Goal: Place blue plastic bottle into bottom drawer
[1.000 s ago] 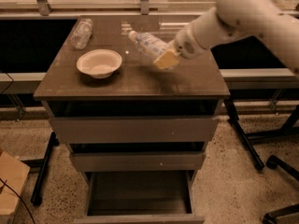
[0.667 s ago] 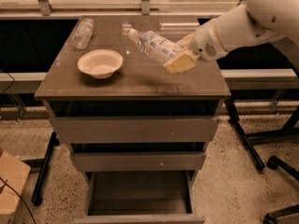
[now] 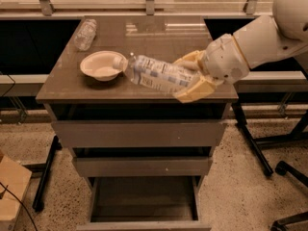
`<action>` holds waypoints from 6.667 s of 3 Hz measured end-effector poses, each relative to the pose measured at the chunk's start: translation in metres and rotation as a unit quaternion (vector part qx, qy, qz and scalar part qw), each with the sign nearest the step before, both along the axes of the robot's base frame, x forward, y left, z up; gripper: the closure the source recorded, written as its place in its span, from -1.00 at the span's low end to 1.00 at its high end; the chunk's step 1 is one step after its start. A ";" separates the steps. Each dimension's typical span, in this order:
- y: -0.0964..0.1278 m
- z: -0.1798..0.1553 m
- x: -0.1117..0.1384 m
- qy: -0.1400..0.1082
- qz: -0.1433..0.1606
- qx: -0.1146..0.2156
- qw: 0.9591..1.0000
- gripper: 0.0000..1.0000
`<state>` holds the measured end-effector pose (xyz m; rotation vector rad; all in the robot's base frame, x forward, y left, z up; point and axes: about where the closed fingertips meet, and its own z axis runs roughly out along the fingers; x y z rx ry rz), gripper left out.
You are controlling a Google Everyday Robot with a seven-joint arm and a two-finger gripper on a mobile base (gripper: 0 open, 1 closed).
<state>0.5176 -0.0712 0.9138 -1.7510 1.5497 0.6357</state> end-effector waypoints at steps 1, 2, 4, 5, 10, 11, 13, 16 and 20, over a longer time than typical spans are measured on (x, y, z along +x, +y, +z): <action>0.017 -0.042 -0.027 -0.013 0.066 -0.039 0.997 1.00; 0.033 -0.123 -0.041 0.021 0.051 -0.065 0.996 1.00; 0.038 -0.143 -0.046 0.034 0.049 -0.094 0.994 1.00; 0.056 -0.225 -0.071 0.082 0.060 -0.095 0.990 1.00; 0.049 -0.457 -0.134 0.242 -0.015 -0.046 0.969 1.00; 0.055 -0.481 -0.128 0.245 -0.033 -0.068 0.967 1.00; 0.058 -0.591 -0.100 0.251 -0.106 -0.120 0.955 1.00; 0.028 -0.685 -0.048 0.282 -0.216 -0.074 0.932 1.00; 0.024 -0.739 -0.031 0.316 -0.275 -0.066 0.905 -0.19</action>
Offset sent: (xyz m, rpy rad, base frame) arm -0.0447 0.0436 -0.1896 -0.1644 0.1084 0.0313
